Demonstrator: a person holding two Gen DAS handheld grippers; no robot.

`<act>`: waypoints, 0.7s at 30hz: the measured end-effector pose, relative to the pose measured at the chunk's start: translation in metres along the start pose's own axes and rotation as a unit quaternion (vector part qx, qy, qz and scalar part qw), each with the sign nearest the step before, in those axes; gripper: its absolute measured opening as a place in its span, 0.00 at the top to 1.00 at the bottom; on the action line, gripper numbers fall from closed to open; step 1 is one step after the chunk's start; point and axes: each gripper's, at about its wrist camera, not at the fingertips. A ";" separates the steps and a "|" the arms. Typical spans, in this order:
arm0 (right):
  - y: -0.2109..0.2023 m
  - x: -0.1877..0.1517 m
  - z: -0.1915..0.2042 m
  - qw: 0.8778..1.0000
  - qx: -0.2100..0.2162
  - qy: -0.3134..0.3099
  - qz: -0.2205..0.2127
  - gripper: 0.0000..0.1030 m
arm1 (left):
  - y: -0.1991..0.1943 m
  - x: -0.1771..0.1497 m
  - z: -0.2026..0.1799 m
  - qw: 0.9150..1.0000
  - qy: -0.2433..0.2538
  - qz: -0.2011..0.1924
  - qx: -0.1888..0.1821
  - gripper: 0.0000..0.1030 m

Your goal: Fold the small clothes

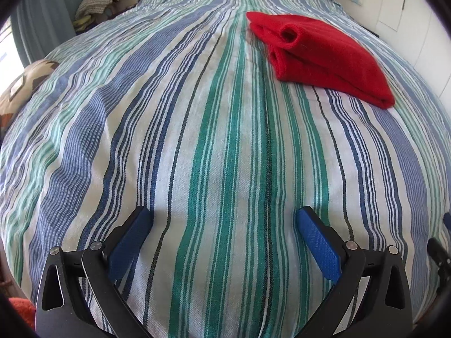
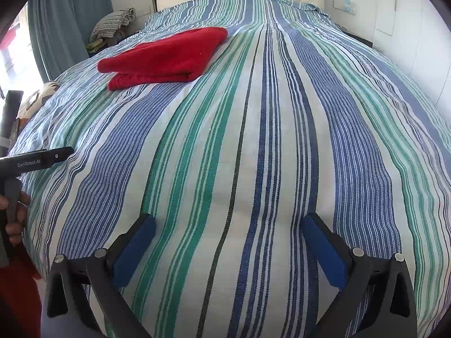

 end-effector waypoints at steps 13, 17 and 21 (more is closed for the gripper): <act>-0.002 0.006 -0.001 1.000 0.007 -0.001 0.017 0.00 | -0.035 0.030 0.012 0.998 -0.028 -0.007 -0.058 0.01; -0.009 0.028 -0.014 0.998 0.033 0.043 0.035 0.00 | -0.051 0.091 0.016 0.980 -0.076 -0.051 -0.175 0.01; -0.011 0.093 -0.027 0.992 0.086 0.090 -0.022 0.00 | -0.001 0.161 -0.001 0.977 -0.073 -0.018 -0.199 0.01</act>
Point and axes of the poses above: each gripper's, at about its wrist camera, not at the fingertips, and y roughly the way its jaws point, z to its left, x to its top
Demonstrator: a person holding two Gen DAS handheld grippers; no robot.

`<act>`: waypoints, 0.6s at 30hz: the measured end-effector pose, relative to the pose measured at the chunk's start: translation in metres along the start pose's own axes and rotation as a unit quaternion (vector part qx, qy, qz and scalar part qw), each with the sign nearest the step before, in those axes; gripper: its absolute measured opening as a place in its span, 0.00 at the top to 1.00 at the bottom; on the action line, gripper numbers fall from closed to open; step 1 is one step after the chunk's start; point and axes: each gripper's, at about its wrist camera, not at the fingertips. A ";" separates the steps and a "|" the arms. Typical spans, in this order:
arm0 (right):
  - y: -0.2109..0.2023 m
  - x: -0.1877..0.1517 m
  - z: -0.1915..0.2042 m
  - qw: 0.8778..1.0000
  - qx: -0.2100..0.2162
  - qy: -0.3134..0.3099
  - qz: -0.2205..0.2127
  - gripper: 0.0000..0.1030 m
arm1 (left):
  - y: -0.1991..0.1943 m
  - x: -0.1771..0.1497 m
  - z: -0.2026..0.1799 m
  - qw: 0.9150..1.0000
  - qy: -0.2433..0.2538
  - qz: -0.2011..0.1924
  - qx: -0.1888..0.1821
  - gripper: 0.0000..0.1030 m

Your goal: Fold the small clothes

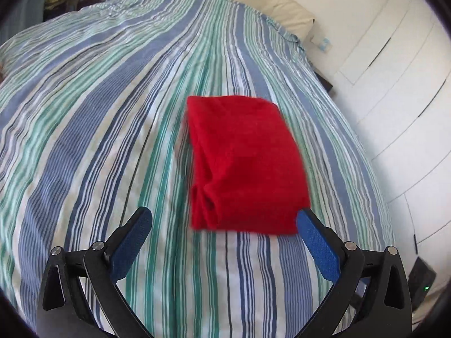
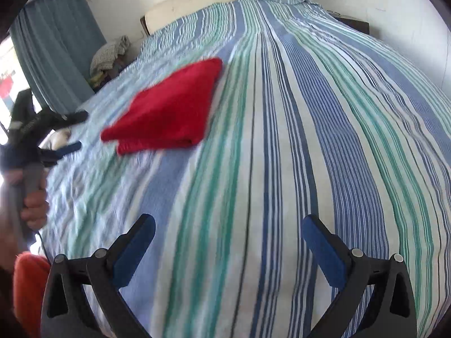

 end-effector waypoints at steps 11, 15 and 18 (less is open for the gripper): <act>0.185 0.153 -0.003 0.975 0.185 0.101 0.068 0.00 | 0.107 0.044 0.015 0.997 0.004 0.074 -0.010 0.01; 0.207 0.151 0.021 0.978 0.187 0.073 0.057 0.29 | 0.118 0.044 0.018 0.997 -0.007 0.073 -0.033 0.34; 0.200 0.152 0.038 0.986 0.147 0.046 0.060 0.64 | 0.110 0.048 0.012 0.997 -0.019 0.067 -0.043 0.69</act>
Point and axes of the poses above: each gripper's, at about its wrist camera, not at the fingertips, and y roughly the way its jaws point, z to its left, x to its top
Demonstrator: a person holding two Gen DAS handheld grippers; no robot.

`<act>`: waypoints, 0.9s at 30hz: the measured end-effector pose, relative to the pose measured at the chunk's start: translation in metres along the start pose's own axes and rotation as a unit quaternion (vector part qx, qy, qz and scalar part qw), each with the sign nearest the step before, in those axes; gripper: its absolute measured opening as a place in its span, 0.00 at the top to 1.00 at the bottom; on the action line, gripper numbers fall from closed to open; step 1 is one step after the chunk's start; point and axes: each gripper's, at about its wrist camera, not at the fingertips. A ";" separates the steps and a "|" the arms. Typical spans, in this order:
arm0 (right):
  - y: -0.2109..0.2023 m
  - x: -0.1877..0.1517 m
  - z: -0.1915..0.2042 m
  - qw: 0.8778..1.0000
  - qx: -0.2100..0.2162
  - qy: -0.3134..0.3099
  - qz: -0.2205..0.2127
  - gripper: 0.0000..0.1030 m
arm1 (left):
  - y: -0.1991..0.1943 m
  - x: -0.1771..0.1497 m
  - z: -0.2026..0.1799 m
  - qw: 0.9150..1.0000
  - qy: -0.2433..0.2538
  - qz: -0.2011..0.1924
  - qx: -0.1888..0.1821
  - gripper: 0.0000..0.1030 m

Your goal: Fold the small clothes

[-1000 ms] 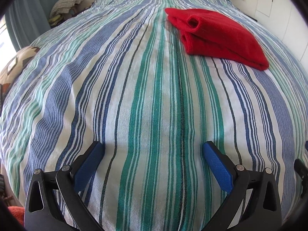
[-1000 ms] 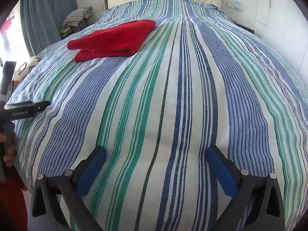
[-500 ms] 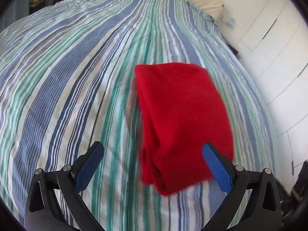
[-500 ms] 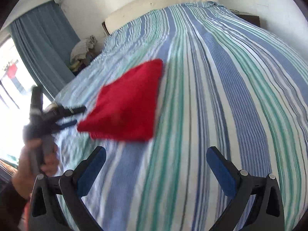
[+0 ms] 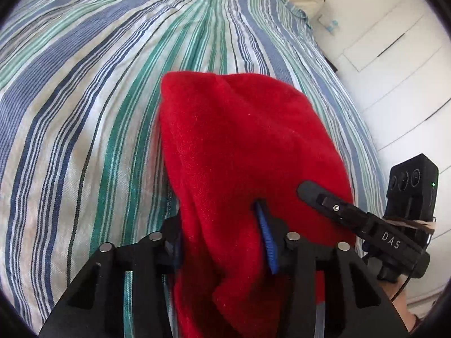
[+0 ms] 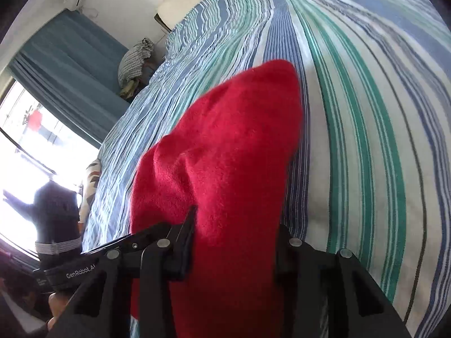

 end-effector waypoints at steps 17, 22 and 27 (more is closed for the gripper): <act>-0.099 -0.022 -0.001 0.992 -0.125 -0.019 0.010 0.15 | -0.044 -0.057 -0.037 0.989 0.085 0.025 0.116 0.31; -0.166 -0.098 -0.010 0.984 -0.166 -0.056 -0.023 0.07 | -0.112 -0.131 -0.046 0.973 0.135 -0.038 0.182 0.10; -0.226 -0.154 0.007 0.976 -0.195 -0.089 -0.022 0.04 | -0.175 -0.181 -0.091 0.957 0.175 -0.112 0.201 0.02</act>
Point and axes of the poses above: each gripper's, at about its wrist camera, not at the fingertips, and y roughly the way its jaws point, z to its left, x to its top
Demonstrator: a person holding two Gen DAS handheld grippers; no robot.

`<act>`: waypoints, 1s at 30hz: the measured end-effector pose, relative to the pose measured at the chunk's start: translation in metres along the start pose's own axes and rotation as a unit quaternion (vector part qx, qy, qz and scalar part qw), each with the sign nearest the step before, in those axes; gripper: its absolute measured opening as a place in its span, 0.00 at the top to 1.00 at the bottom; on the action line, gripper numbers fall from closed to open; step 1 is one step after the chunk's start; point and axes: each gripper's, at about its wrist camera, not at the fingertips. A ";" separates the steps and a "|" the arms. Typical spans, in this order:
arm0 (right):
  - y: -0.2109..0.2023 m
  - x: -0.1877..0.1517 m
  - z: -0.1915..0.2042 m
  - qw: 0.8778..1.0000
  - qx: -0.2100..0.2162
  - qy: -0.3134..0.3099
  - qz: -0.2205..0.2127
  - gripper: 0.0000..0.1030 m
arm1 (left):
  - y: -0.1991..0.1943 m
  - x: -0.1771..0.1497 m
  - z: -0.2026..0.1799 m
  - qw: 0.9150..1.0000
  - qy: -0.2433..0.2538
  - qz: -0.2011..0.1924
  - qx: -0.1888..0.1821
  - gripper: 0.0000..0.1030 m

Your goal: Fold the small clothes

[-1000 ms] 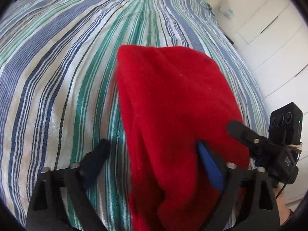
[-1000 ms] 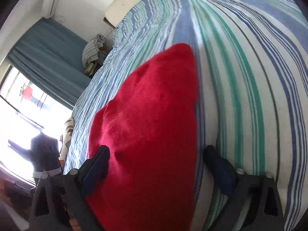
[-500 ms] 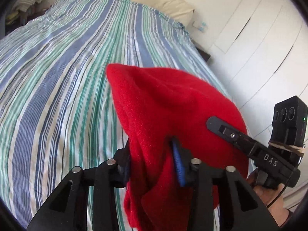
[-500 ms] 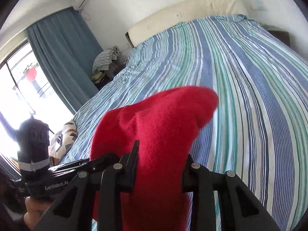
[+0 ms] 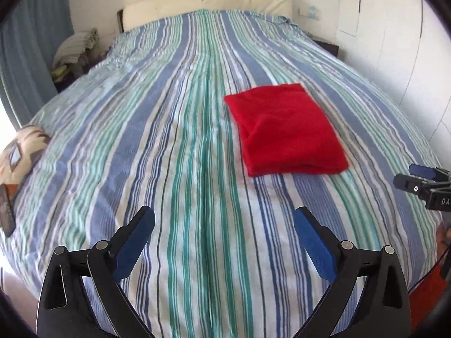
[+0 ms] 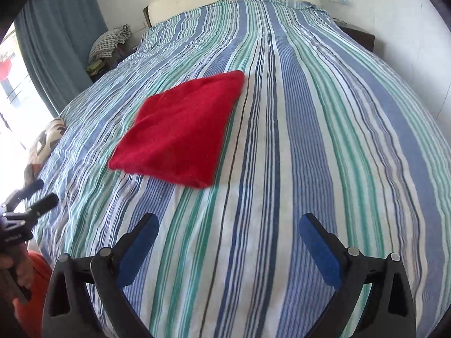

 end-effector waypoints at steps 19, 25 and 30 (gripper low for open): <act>-0.165 -0.041 0.048 0.997 -0.024 -0.059 -0.046 0.00 | -0.114 -0.009 -0.013 0.991 -0.034 -0.043 0.119 0.01; -0.182 -0.037 0.050 0.996 -0.037 -0.061 -0.055 0.00 | -0.137 -0.014 -0.021 0.994 -0.025 -0.008 0.109 0.01; -0.189 -0.041 0.063 0.995 -0.040 -0.066 -0.055 0.00 | -0.147 -0.022 -0.032 0.994 -0.017 0.012 0.106 0.01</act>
Point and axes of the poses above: each gripper's, at about its wrist camera, not at the fingertips, and y roughly the way its jaws point, z to its left, x to its top
